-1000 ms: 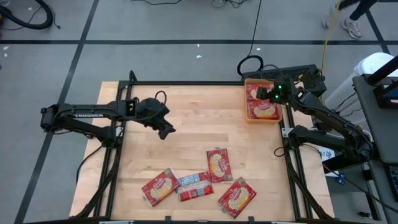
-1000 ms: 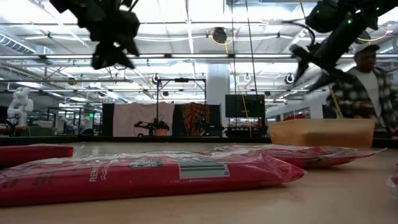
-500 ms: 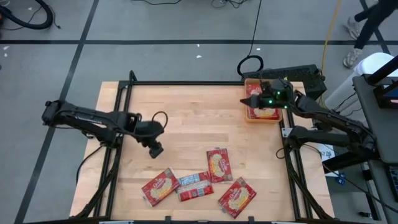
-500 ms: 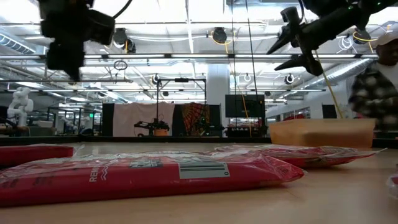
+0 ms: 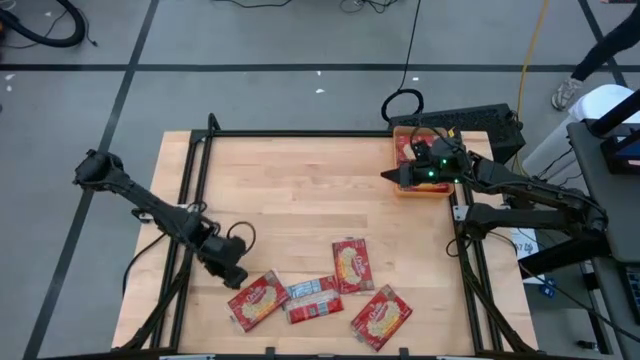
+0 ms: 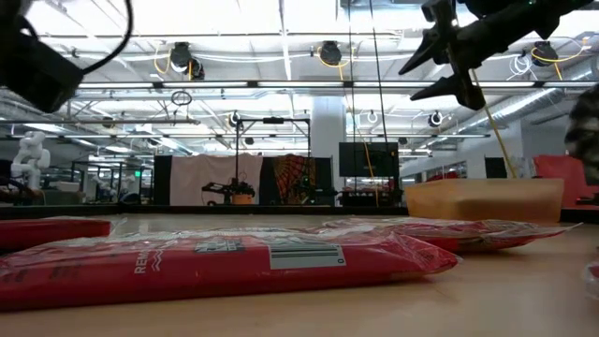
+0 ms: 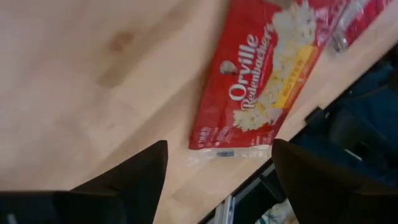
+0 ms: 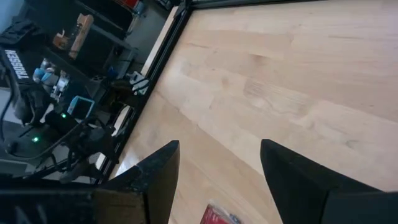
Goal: Sort popcorn bags into baskets
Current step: Put the red popcorn bag into the orange bin
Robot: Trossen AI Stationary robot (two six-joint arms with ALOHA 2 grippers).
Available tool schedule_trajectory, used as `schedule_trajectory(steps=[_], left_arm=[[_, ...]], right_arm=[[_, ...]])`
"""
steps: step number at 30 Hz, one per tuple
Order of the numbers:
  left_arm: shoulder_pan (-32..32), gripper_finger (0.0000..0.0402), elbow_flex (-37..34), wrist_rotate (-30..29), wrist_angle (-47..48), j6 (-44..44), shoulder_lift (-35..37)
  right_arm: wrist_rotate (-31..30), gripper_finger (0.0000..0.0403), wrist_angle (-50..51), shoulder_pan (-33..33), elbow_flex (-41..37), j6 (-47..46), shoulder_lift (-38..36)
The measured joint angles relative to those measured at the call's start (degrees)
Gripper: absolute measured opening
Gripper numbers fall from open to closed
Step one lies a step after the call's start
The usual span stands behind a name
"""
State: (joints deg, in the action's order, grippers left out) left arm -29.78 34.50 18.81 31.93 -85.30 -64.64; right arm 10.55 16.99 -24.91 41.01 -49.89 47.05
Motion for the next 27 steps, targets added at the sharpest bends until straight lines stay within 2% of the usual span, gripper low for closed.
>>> schedule_trajectory(steps=[3,8,13,17,22,27], left_arm=[[-3.9,0.0281,-2.0,-3.5,-6.2,-3.6,0.0],[-10.4,0.0263,-3.5,-11.6,-10.1,-4.4,-0.5],[-15.6,0.0258,-3.5,-13.4,-11.7,-4.1,-3.6],[-19.1,0.0275,-3.5,-14.8,-17.0,-2.7,-8.4],[-21.5,0.0292,-3.2,-14.8,-19.2,-3.3,-15.4],[-21.8,0.0265,-3.1,-16.6,-21.4,-0.5,-18.1]], right_arm=[[0.0,0.0215,0.0,1.0,0.0,0.0,0.0],[0.0,0.0215,0.0,2.8,0.0,0.0,0.0],[0.0,0.0215,0.0,3.8,0.0,0.0,0.0],[0.0,0.0215,0.0,4.0,0.0,0.0,0.0],[-0.1,0.0215,0.0,4.0,0.0,0.0,0.0],[-0.3,0.0215,0.0,4.0,0.0,0.0,0.0]])
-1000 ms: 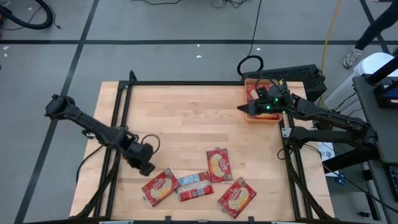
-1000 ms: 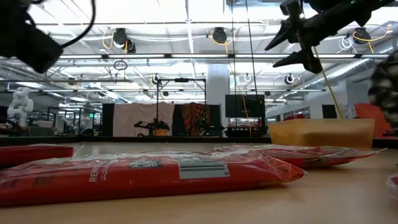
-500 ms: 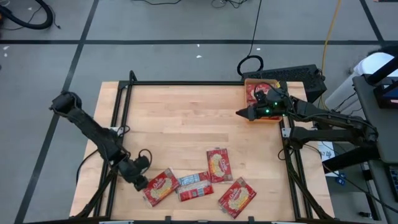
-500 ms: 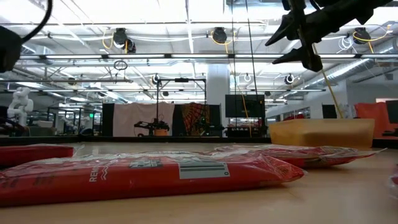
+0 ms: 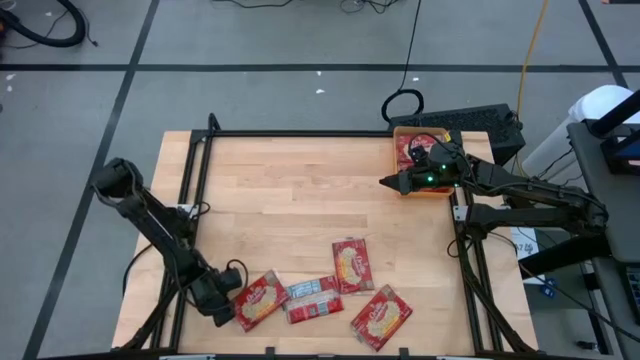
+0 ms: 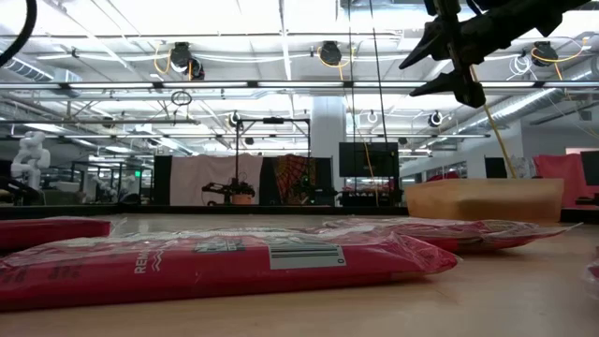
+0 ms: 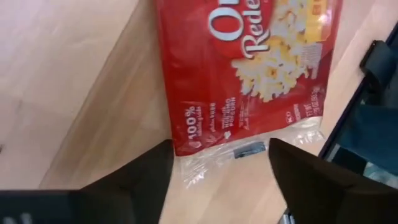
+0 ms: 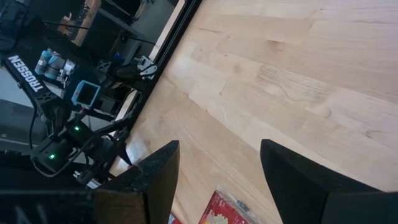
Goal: Sort popcorn bags into baskets
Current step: Put the red popcorn bag into the orange bin
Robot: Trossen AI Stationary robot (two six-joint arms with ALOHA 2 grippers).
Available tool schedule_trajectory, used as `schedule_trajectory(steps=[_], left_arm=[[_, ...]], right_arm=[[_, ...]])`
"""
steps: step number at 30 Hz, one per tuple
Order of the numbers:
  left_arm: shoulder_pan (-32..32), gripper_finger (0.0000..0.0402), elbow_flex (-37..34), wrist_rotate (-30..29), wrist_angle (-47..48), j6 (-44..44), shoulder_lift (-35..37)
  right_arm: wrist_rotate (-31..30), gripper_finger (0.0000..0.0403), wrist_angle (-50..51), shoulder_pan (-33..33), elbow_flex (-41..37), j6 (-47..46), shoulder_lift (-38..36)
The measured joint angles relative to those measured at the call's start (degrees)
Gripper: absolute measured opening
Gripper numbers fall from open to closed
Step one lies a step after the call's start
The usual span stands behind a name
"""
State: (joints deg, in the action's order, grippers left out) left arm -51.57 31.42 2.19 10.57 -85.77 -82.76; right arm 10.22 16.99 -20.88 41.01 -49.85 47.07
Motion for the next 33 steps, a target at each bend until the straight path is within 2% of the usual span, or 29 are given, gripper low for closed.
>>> schedule_trajectory(steps=[4,8,10,11,17,22,28,33], left_arm=[[0.7,0.0200,-0.1,-2.2,0.2,4.4,-0.3],[2.2,0.0095,-0.3,-5.5,1.0,13.1,-0.5],[3.5,0.0035,-0.3,-6.7,1.8,14.8,-0.5],[4.2,0.0018,-0.3,-7.0,1.9,15.0,-0.5],[9.4,0.0004,-0.5,-7.9,3.3,19.3,2.1],[14.8,0.0003,-0.2,-7.7,5.4,23.1,8.3],[22.8,0.0002,1.8,-7.4,10.2,32.6,16.2],[29.5,0.0001,6.0,-6.9,14.3,42.4,19.4]], right_arm=[[-0.4,0.0215,0.0,0.0,0.0,-0.1,0.0],[-3.0,0.0215,-0.2,0.0,0.0,-0.5,0.1],[-3.1,0.0215,-1.7,0.0,0.0,-0.5,0.5],[-3.1,0.0215,-2.6,0.0,0.0,-0.5,0.7],[-3.1,0.0215,-6.9,0.0,0.1,-2.0,2.2],[-1.7,0.0215,-10.7,0.2,0.1,-2.1,4.5],[2.9,0.0215,-16.6,3.0,0.1,0.1,8.3],[4.9,0.0215,-19.6,6.8,0.1,2.9,11.9]])
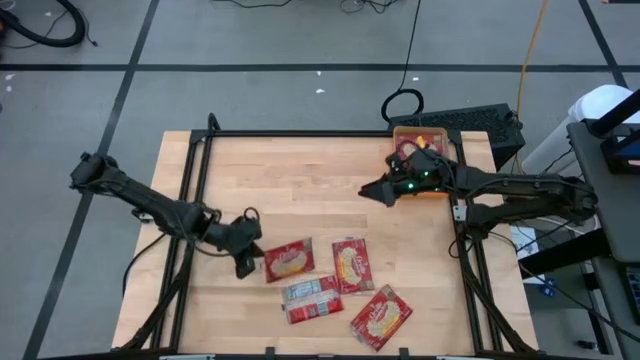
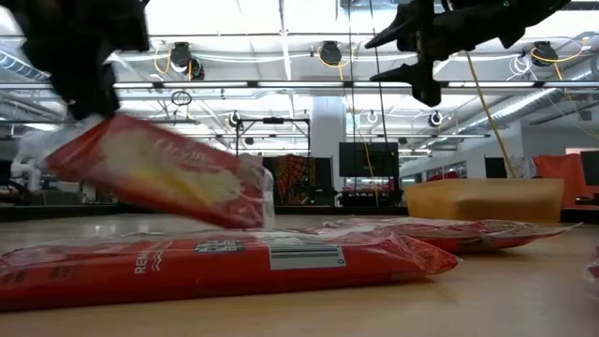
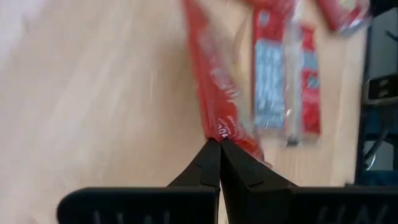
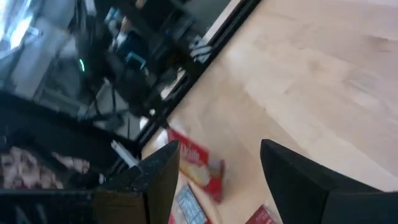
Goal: Sort popcorn bags into baskets
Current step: Put the red popcorn bag into the orange bin
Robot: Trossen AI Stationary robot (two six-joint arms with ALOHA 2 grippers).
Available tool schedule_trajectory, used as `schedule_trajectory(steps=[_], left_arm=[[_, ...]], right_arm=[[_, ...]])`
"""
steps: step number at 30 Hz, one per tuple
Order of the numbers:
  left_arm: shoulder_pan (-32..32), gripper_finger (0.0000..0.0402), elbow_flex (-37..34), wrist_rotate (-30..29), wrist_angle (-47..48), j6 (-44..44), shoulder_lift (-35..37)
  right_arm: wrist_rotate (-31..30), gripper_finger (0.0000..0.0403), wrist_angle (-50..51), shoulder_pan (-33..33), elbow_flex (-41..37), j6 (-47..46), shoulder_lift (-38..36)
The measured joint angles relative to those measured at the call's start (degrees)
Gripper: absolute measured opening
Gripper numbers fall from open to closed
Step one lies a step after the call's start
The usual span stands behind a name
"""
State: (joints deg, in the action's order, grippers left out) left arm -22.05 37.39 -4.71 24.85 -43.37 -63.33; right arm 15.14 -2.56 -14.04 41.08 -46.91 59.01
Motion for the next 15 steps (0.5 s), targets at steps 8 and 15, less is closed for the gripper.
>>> schedule_trajectory(steps=[8,15], left_arm=[[10.3,0.0001,8.0,2.7,0.8,14.0,0.4],[18.4,0.0000,15.4,6.6,0.8,22.3,0.1]], right_arm=[[0.3,0.0215,-8.0,3.4,0.0,6.4,6.3],[7.6,0.0257,-15.9,1.4,0.0,8.9,12.7]])
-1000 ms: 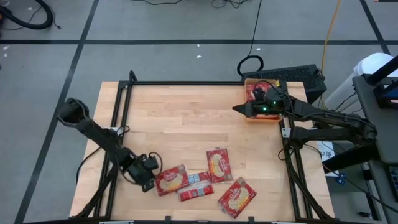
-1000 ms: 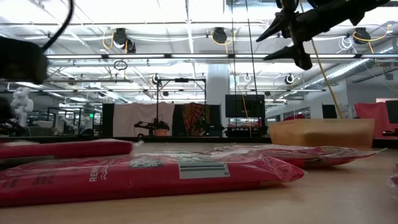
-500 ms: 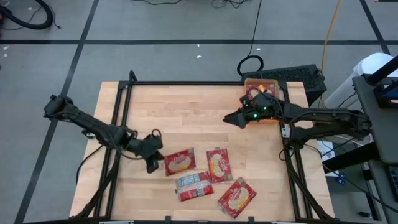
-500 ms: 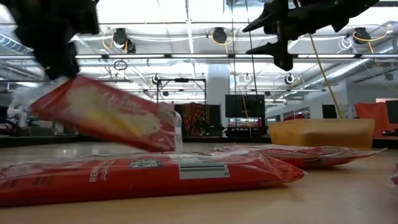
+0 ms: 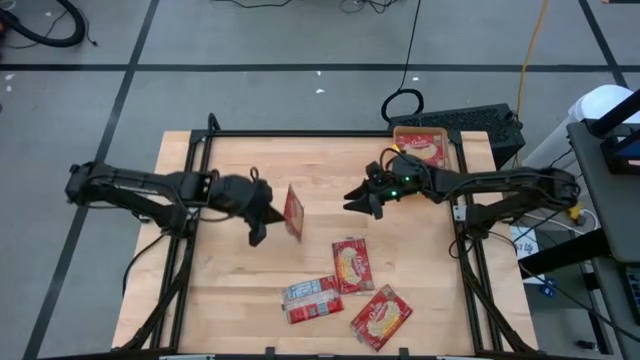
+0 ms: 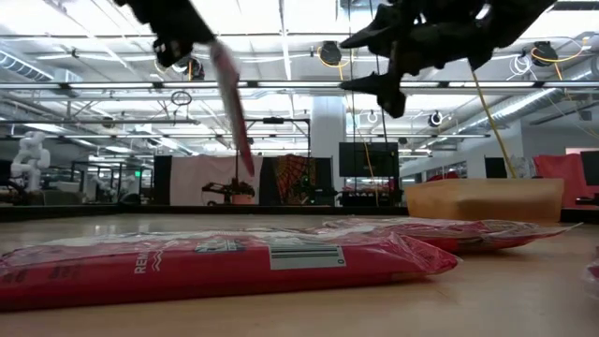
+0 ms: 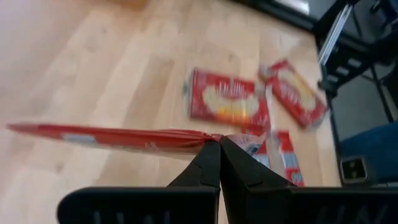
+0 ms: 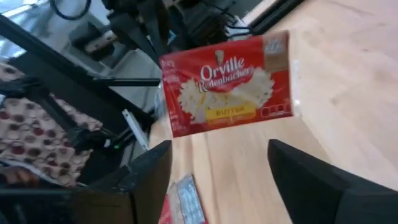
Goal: Sort popcorn bags into baskets
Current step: Put the red popcorn bag into the orange bin
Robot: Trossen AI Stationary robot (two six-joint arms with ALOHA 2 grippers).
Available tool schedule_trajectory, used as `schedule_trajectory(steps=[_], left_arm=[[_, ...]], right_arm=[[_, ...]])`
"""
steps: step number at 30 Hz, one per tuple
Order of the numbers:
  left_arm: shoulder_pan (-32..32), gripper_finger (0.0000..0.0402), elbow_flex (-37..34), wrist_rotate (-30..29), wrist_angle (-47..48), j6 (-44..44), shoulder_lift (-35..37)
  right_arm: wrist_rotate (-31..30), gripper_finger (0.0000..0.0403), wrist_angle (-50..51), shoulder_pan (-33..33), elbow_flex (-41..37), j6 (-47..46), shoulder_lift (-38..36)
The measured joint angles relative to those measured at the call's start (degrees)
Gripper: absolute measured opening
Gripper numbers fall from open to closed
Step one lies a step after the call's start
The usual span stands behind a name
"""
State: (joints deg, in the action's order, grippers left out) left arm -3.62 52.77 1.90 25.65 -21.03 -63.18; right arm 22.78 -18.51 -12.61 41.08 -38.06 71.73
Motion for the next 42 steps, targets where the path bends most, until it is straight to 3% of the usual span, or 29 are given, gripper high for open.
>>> schedule_trajectory(steps=[7,16,22,26,32,37,42], left_arm=[[4.1,0.0000,9.3,4.1,5.3,3.5,-3.1],[4.8,0.0000,21.7,8.3,6.9,6.4,-10.3],[4.3,0.0000,28.4,11.7,8.2,7.0,-14.9],[4.2,0.0000,31.7,12.0,8.3,7.0,-16.9],[4.2,0.0000,33.9,12.1,8.7,6.2,-18.4],[4.3,0.0000,34.0,13.2,8.0,5.7,-18.3],[4.3,0.0000,34.0,14.7,8.0,5.5,-18.3]], right_arm=[[9.4,0.0292,-13.9,-4.5,0.3,-2.0,7.0],[22.6,0.0293,-17.2,-10.8,4.0,2.9,13.0],[31.5,0.0293,-29.4,-14.6,4.3,-4.0,17.1],[32.8,0.0293,-30.1,-15.3,4.4,-4.9,17.9],[28.3,0.0293,-30.9,-14.2,4.5,-0.9,18.2],[28.3,0.0293,-32.5,-13.4,4.5,-2.2,20.6],[28.5,0.0293,-44.9,-11.8,4.5,-10.8,25.6]])
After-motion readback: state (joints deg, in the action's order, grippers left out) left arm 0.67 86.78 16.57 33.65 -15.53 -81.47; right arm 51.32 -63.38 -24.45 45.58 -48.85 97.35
